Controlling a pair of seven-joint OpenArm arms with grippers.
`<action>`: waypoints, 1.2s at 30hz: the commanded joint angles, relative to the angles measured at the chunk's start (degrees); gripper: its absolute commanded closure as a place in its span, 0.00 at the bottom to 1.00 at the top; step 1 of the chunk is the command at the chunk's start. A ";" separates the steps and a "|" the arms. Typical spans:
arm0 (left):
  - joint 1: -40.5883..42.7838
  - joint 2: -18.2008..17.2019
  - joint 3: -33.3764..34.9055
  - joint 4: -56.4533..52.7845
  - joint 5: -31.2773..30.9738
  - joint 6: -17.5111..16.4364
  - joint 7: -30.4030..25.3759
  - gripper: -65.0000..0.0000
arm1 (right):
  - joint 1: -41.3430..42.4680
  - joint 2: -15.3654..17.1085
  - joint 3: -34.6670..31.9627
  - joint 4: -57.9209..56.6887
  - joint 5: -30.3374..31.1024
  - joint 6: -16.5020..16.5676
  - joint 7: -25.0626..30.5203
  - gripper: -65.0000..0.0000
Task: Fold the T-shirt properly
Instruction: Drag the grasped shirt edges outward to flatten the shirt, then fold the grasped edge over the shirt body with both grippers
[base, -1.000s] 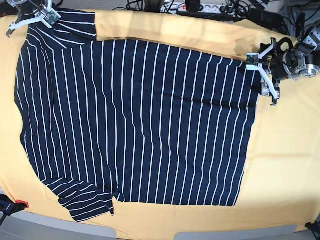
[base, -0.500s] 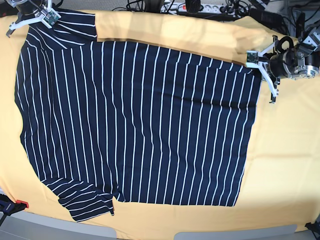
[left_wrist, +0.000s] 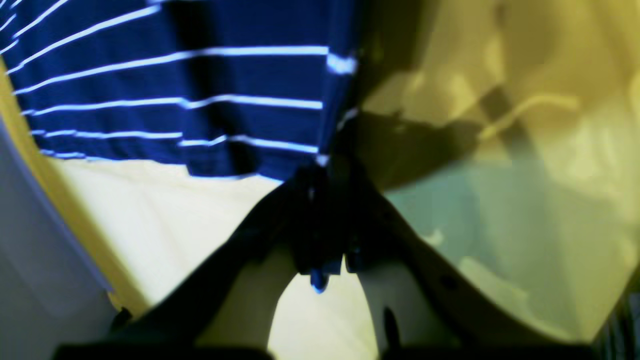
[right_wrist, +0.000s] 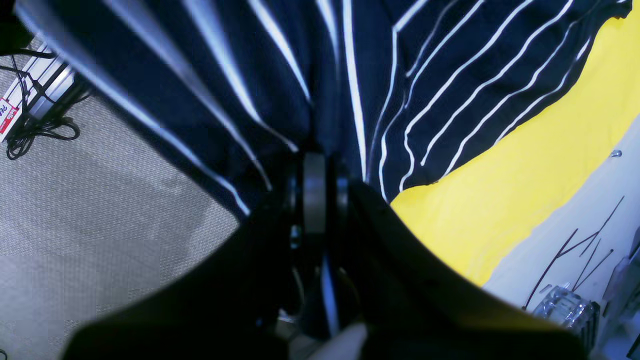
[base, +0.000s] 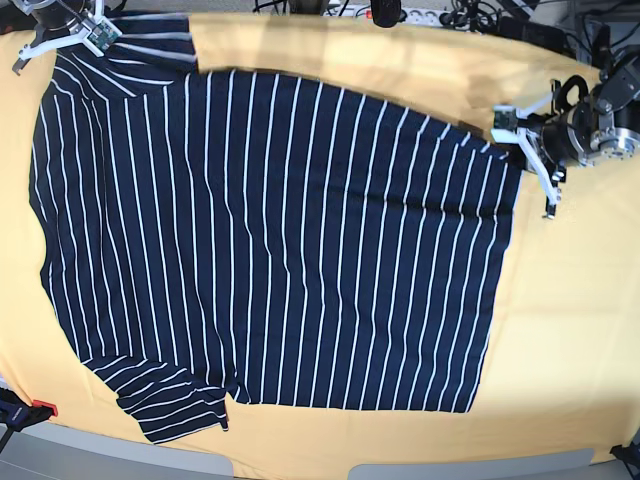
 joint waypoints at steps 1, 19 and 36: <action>-0.31 -1.27 -0.70 0.50 -0.72 -0.39 0.00 0.91 | -0.66 0.48 0.35 0.81 -0.28 -0.70 0.17 1.00; -0.31 -6.16 -0.68 2.25 -6.60 -6.74 0.37 1.00 | -1.86 0.50 0.37 0.81 -0.50 3.67 -6.49 1.00; -0.02 -17.74 -0.68 14.34 -36.02 -6.74 19.71 1.00 | -4.79 0.50 0.37 0.81 -0.70 4.46 -8.76 1.00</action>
